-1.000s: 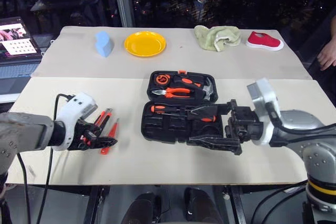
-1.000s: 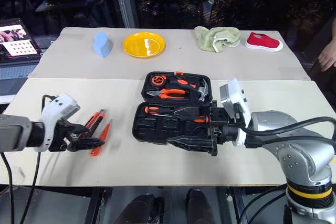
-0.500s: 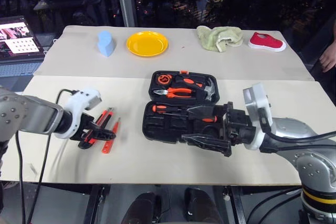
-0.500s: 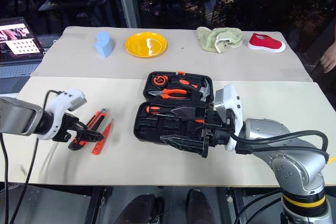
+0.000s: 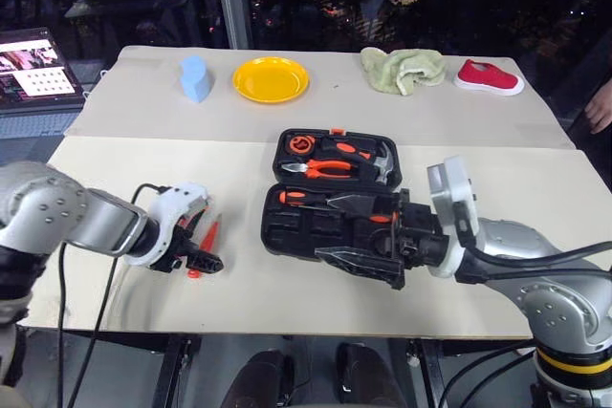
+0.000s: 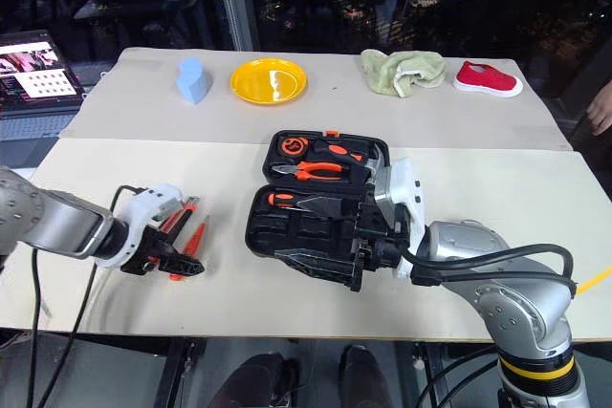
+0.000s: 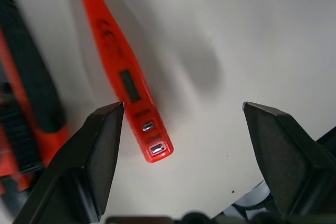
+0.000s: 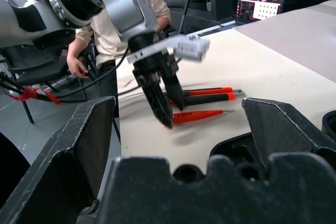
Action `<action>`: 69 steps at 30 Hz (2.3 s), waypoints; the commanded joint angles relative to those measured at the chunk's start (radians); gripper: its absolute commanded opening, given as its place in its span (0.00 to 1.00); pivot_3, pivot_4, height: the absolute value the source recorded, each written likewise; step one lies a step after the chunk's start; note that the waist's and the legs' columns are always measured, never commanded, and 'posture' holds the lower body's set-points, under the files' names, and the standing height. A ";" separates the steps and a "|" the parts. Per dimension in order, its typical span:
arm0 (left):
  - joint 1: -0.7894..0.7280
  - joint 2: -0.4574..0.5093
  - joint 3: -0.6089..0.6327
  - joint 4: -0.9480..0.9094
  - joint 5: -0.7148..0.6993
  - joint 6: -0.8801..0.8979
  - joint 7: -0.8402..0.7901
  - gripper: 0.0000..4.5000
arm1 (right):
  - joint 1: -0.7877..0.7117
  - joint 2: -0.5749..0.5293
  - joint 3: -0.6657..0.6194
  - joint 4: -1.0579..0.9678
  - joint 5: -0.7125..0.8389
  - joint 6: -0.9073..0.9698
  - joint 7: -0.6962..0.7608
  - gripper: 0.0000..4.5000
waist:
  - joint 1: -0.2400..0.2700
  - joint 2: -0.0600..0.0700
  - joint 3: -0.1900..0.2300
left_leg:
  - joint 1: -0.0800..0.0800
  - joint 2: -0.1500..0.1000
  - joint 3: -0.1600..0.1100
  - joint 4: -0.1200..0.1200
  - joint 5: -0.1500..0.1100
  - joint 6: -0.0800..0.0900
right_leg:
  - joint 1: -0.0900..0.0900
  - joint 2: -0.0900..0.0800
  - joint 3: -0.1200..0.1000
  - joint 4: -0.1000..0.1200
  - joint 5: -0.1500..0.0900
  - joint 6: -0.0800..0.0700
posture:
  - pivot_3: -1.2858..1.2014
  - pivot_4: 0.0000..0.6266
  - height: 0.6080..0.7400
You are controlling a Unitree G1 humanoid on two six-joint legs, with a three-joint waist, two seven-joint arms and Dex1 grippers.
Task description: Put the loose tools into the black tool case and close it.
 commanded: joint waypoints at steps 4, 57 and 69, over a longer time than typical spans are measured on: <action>-0.044 -0.072 -0.048 0.047 0.119 0.003 -0.023 0.79 | -0.009 -0.008 -0.030 -0.036 0.039 -0.031 -0.026 1.00 | 0.001 0.000 0.000 | 0.000 0.000 0.000 0.000 0.000 0.000 | 0.000 0.000 0.000 0.000 0.000 0.000 | 0.52 0.24 1.00; -0.061 -0.072 -0.206 -0.138 0.675 -0.089 -0.519 0.58 | 0.063 -0.056 -0.050 -0.066 0.076 -0.044 -0.139 1.00 | 0.001 -0.001 0.000 | -0.005 0.000 -0.001 0.000 0.003 0.005 | -0.004 0.000 0.001 0.000 0.000 0.000 | 0.52 0.24 1.00; -0.082 -0.089 -0.212 -0.060 0.771 -0.143 -0.599 0.09 | 0.091 -0.071 -0.063 -0.078 0.069 -0.064 -0.144 1.00 | 0.003 -0.001 0.000 | -0.004 0.000 -0.001 0.001 0.004 0.007 | -0.001 -0.001 0.000 0.000 0.000 0.000 | 0.52 0.24 1.00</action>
